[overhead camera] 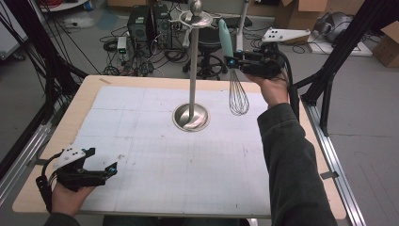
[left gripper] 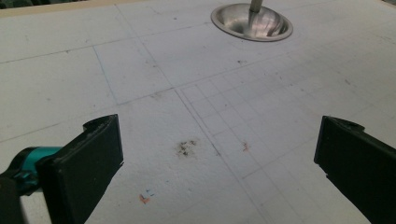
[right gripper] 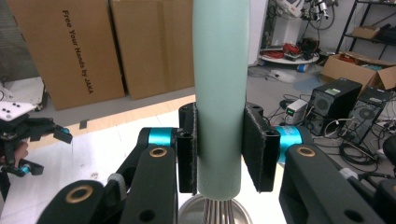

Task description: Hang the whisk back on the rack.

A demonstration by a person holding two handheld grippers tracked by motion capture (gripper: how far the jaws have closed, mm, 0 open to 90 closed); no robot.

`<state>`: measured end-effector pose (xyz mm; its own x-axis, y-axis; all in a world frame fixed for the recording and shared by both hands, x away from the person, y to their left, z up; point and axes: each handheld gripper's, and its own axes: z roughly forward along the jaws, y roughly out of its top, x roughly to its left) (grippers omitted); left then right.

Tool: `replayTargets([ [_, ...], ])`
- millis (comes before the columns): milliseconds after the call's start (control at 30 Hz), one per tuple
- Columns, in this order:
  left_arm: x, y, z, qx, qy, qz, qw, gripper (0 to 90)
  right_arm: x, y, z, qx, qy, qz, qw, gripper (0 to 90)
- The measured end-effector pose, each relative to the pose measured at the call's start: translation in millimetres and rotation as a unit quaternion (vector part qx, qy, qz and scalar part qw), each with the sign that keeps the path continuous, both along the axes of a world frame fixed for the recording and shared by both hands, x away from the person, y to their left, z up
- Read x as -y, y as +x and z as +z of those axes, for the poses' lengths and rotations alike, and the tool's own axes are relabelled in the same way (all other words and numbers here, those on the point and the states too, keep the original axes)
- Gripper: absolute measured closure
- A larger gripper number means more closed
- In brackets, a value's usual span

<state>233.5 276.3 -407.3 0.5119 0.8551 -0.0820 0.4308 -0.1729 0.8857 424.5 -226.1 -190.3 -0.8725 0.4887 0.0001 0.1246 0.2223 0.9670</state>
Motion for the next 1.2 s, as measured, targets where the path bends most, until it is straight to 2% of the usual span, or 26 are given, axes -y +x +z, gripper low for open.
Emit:
replayTargets([
  [933,0.0,-0.9,0.3,0.001,-0.004,0.0,1.0,1.7,-20.5,12.5,-8.7,-0.009,-0.01,-0.01,0.9999,69.2],
  [1200,-0.6,-1.0,0.6,0.002,-0.005,0.0,1.0,1.7,-24.2,14.9,-13.2,-0.02,-0.015,-0.012,0.9996,68.9],
])
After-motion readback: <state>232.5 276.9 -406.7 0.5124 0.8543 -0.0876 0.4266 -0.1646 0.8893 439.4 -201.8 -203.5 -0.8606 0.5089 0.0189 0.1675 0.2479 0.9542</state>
